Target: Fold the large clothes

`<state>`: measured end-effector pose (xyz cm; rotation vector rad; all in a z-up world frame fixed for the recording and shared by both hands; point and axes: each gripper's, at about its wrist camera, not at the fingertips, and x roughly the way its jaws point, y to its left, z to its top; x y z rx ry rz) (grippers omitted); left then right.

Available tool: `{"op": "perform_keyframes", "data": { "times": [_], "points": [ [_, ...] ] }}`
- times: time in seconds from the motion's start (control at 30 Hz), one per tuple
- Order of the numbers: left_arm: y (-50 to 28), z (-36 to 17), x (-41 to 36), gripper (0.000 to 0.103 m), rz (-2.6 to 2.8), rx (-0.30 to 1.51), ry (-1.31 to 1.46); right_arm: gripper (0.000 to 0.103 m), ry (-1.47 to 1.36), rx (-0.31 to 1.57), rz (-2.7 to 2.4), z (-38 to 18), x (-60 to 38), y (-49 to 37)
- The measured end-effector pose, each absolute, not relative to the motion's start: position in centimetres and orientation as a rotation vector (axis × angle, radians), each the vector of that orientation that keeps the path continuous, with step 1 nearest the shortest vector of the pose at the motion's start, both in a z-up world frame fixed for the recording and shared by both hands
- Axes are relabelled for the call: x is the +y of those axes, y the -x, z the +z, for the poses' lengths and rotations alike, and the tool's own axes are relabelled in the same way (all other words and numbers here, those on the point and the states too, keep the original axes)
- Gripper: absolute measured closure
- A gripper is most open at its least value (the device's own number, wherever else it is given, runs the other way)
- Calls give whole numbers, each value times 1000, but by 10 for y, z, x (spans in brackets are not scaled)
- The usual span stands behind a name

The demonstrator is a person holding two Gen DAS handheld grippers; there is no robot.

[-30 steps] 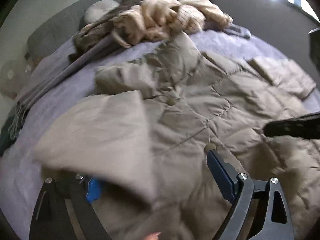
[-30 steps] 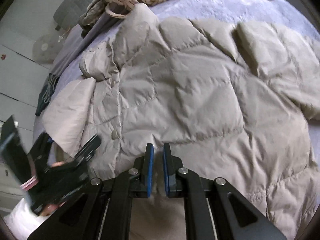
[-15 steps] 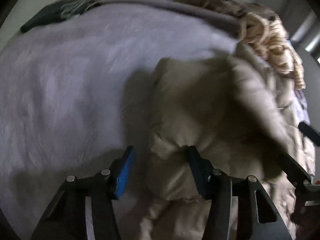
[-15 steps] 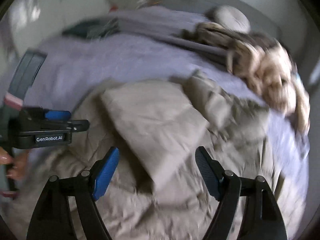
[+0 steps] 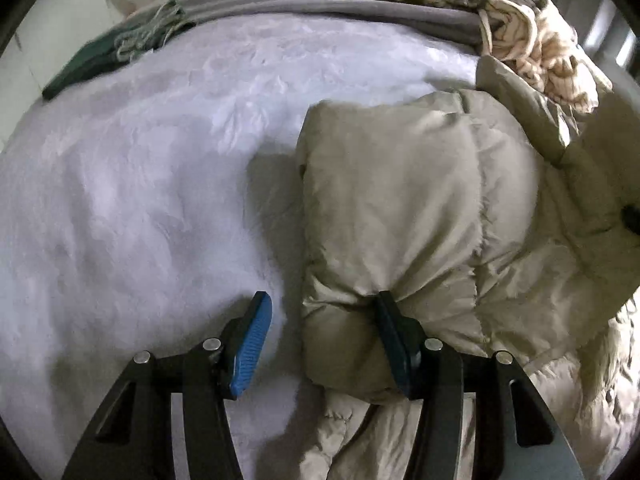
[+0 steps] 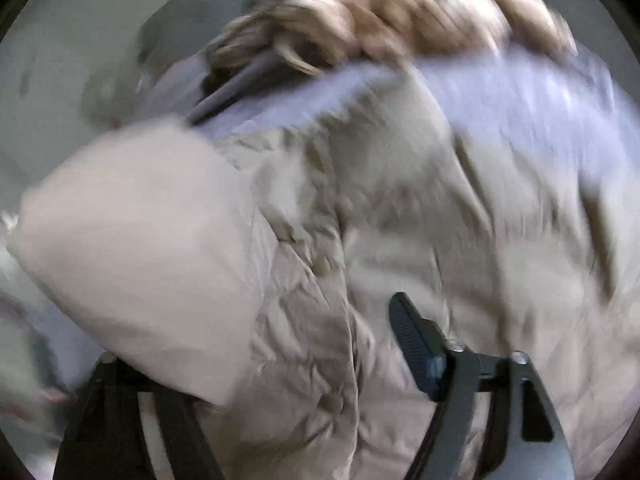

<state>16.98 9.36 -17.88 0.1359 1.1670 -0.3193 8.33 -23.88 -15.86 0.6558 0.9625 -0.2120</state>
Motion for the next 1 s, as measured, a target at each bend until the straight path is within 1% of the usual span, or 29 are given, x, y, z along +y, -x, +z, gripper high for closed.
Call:
{"op": "perform_keyframes", "data": {
  "times": [0.03,0.07,0.1,0.13,0.23,0.33,0.43,0.57,0.63,0.67,0.77,0.9,0.97,1.0],
  "points": [
    [-171,-167,92,65,-334,1145,-130,65,-733,963,-199,-164,-246,-77],
    [-173,-156,91,65,-347,1124,-113,79,-812,959,-199,-170,-254,-71],
    [-174,-149,90,65,-352,1101,-99,82,-871,949,-209,-174,-263,-64],
    [-179,-139,86,65,-363,1072,-87,89,-887,944,-206,-176,-266,-61],
    [-193,-136,68,65,-375,1045,-117,90,-883,940,-179,-175,-266,-59],
    [-206,-163,54,65,-317,1077,-185,92,-870,932,-172,-170,-261,-54],
    [-207,-180,58,65,-297,1118,-146,94,-877,932,-210,-171,-263,-36],
    [-205,-188,52,64,-295,1117,-177,94,-913,987,-249,-199,-273,-20],
    [-206,-188,49,64,-290,1113,-204,93,-929,982,-251,-202,-280,-10],
    [-205,-188,50,64,-291,1108,-206,91,-920,980,-261,-199,-282,-8],
    [-202,-182,52,64,-274,1106,-206,88,-837,984,-321,-182,-294,8],
    [-189,-166,50,64,-274,1111,-217,88,-778,996,-400,-166,-314,35],
    [-179,-156,46,64,-293,1105,-226,84,-785,996,-404,-161,-320,48],
    [-173,-151,42,64,-304,1102,-227,84,-789,997,-409,-159,-323,56]
  ]
}}
